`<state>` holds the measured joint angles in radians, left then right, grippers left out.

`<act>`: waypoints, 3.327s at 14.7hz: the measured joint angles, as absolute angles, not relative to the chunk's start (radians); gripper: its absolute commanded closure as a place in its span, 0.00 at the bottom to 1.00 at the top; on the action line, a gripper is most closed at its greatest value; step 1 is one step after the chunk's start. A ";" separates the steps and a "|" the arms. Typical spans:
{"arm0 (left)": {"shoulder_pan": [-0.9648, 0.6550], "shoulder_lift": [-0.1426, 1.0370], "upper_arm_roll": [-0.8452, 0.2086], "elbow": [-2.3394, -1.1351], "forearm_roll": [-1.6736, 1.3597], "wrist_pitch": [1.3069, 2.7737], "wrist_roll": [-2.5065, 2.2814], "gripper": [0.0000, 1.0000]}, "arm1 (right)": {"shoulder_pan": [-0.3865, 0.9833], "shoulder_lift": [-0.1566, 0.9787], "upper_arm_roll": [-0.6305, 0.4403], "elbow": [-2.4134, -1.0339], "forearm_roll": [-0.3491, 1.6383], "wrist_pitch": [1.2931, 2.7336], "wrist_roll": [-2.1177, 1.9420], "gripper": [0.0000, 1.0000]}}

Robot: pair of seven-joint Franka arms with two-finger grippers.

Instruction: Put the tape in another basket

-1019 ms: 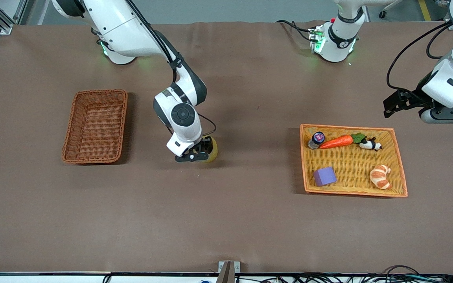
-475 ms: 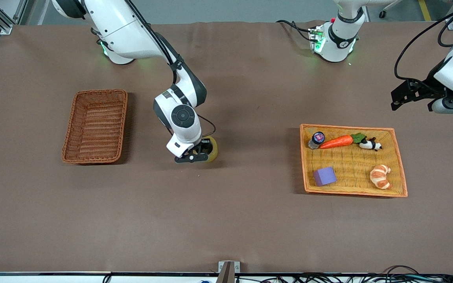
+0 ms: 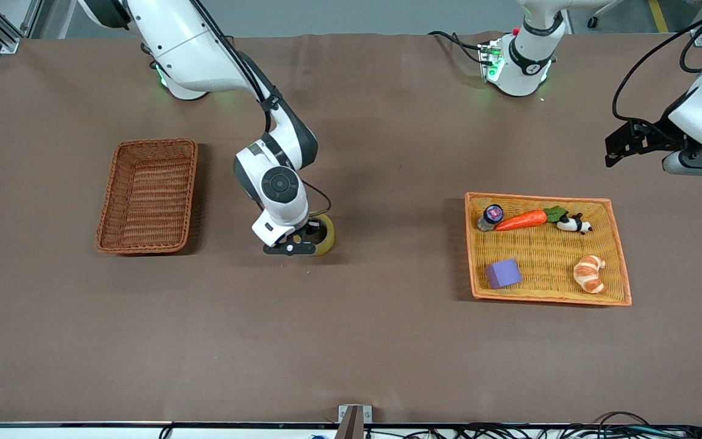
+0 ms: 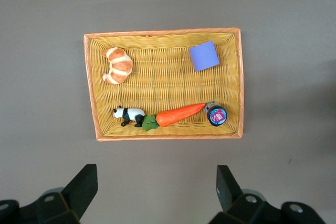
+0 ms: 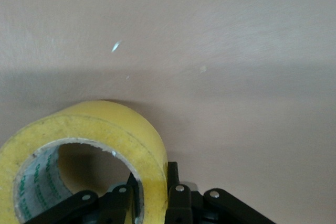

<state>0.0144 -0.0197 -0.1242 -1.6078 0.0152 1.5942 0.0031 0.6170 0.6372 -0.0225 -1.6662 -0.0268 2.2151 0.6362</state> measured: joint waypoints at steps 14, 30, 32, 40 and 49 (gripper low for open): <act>0.016 -0.019 -0.124 -1.608 0.015 1.591 0.010 0.00 | 0.265 0.084 -0.254 -2.000 -0.026 1.933 -0.089 0.99; 0.016 -0.017 -0.124 -1.608 0.015 1.587 0.010 0.00 | 0.266 0.075 -0.418 -2.654 -0.027 2.755 -0.304 0.57; 0.016 -0.017 -0.124 -1.608 0.015 1.587 0.010 0.00 | 0.266 0.099 -0.418 -2.654 -0.027 2.767 -0.304 0.00; 0.016 -0.016 -0.124 -1.609 0.015 1.587 0.010 0.00 | 0.267 -0.026 -0.416 -2.359 -0.026 2.251 -0.244 0.00; 0.016 -0.016 -0.124 -1.609 0.014 1.587 0.010 0.00 | 0.042 -0.058 -0.113 -1.793 -0.026 1.783 0.002 0.00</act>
<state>0.0156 -0.0156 -0.1243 -1.6090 0.0143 1.5869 0.0105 0.0418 -0.0578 -0.1132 -1.7930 -0.0259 1.7834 0.0019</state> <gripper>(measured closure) 0.000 0.000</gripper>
